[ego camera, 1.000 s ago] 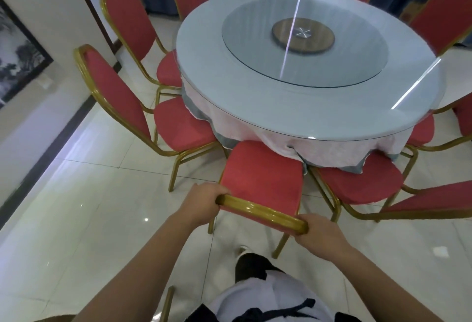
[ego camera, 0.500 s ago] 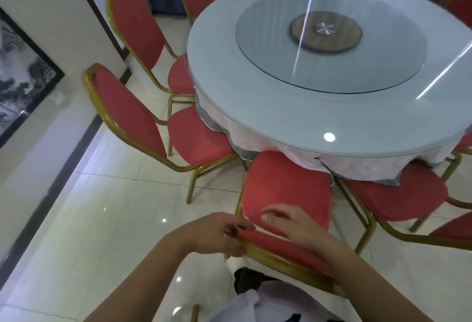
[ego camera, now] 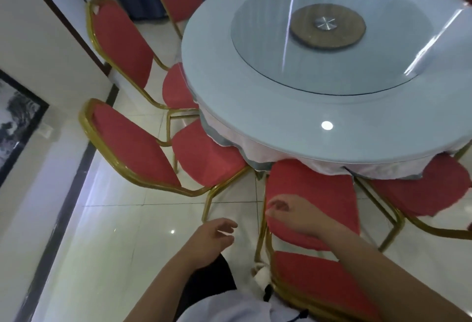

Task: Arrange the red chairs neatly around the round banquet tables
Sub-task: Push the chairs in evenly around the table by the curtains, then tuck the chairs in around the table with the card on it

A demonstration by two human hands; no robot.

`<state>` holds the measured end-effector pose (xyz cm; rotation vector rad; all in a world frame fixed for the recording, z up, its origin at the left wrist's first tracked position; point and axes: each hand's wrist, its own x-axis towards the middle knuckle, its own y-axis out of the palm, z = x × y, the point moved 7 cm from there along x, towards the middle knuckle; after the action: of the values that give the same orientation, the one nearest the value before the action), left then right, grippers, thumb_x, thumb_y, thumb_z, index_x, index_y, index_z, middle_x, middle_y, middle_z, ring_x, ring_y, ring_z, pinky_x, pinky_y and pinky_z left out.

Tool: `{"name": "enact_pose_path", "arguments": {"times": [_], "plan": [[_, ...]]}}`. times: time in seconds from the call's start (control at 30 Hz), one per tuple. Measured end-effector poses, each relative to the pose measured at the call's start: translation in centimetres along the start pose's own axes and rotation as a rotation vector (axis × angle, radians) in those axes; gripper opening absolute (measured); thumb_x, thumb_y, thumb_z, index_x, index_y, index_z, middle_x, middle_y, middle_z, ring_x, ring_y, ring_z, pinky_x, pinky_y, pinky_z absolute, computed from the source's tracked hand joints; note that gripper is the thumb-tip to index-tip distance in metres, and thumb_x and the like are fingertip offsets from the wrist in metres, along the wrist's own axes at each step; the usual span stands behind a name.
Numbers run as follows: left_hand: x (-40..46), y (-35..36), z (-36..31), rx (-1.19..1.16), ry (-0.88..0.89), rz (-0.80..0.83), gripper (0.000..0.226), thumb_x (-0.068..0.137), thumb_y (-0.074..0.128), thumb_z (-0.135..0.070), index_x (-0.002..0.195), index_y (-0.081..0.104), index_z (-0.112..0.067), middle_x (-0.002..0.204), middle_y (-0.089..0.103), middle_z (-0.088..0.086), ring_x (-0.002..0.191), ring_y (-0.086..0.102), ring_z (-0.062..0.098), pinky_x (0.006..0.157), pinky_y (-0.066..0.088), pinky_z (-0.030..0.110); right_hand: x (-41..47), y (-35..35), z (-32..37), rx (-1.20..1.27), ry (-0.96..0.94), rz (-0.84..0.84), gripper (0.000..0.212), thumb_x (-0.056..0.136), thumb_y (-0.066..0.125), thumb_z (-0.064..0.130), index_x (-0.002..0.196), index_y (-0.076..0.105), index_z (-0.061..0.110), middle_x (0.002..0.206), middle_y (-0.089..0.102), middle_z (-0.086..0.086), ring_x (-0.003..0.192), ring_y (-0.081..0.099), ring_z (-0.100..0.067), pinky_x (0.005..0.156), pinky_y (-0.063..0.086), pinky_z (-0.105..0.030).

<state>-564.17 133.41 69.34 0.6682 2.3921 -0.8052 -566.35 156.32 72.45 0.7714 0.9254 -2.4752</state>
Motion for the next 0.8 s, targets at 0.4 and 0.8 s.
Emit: {"name": "enact_pose_path", "arguments": {"times": [0.4,0.8], "plan": [[8.2,-7.1,-4.1,0.426,0.421,0.451,0.043,0.094,0.063,-0.021,0.135,0.054,-0.030,0.129,0.054,-0.014,0.119,0.051,0.003,0.088,0.043,0.016,-7.8,6.6,4.6,0.219,0.410,-0.669,0.056,0.094,0.059,0.046,0.144,0.048,0.023,0.141,0.051,0.008,0.126,0.050,-0.012,0.109,0.038,-0.031],[-5.6,3.5,-1.4,0.694,0.799,1.063,0.032,0.089,0.070,-0.025,0.106,0.058,-0.050,0.115,0.063,-0.015,0.107,0.060,0.003,0.092,0.052,0.027,-25.7,29.9,9.0,0.539,0.938,-1.269,0.045,0.090,0.062,0.048,0.131,0.056,0.033,0.133,0.052,0.018,0.127,0.044,-0.004,0.109,0.035,-0.027]]}}
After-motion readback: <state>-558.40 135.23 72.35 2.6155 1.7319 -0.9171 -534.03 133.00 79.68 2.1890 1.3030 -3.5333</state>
